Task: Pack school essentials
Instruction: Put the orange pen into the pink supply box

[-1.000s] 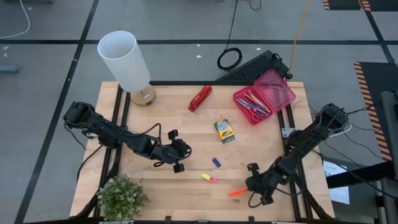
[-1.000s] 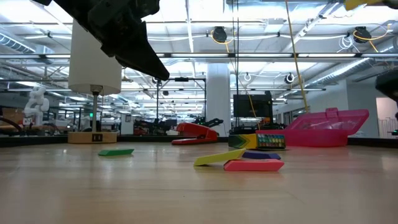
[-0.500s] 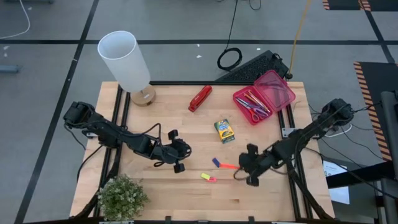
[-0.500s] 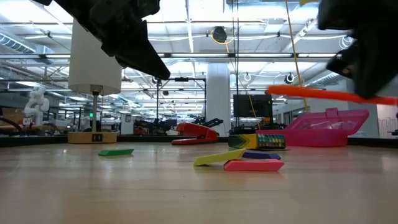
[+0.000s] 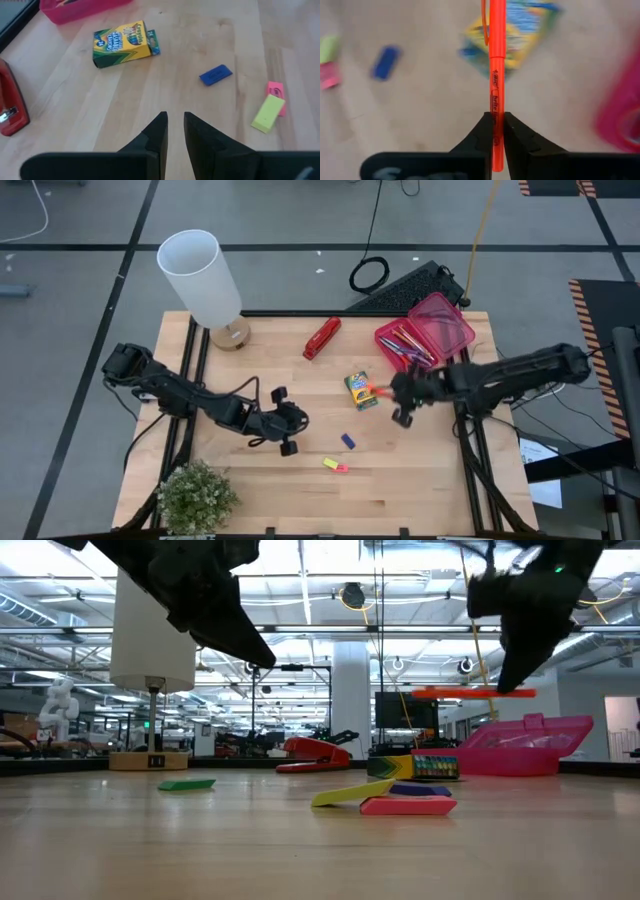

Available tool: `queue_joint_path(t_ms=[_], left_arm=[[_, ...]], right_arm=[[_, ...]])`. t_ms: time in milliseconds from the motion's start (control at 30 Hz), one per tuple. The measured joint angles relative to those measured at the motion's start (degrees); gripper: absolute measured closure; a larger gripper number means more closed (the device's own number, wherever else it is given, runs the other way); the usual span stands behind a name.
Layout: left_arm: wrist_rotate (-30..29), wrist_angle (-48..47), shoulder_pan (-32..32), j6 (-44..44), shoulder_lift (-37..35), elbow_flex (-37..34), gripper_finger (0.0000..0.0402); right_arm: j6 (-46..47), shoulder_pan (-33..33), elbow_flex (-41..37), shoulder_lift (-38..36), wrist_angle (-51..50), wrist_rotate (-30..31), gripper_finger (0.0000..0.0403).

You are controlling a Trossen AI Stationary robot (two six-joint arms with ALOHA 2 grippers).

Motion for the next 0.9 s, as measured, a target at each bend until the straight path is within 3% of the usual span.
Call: queue_joint_path(t_ms=[400, 600, 733, 900], left_arm=[[-0.1, 2.8, 4.4, 2.0, 0.0, 0.0, 0.0337], [-0.1, 2.9, 6.0, 2.0, 0.0, 0.0, 0.0337], [-0.1, 2.9, 6.3, 1.8, 0.0, 0.0, 0.0337], [0.0, 2.8, 6.3, 1.8, 0.0, 0.0, 0.0337]], right_arm=[[-16.8, -28.8, 0.0, -4.2, -3.4, -0.3, 0.039], [-23.8, -40.0, 0.0, -4.2, -1.8, -0.2, 0.039], [-24.5, -42.9, -1.1, -4.3, -0.5, -4.2, 0.0388], [-23.6, -37.8, -5.5, -4.2, 4.6, -18.2, 0.0384]])
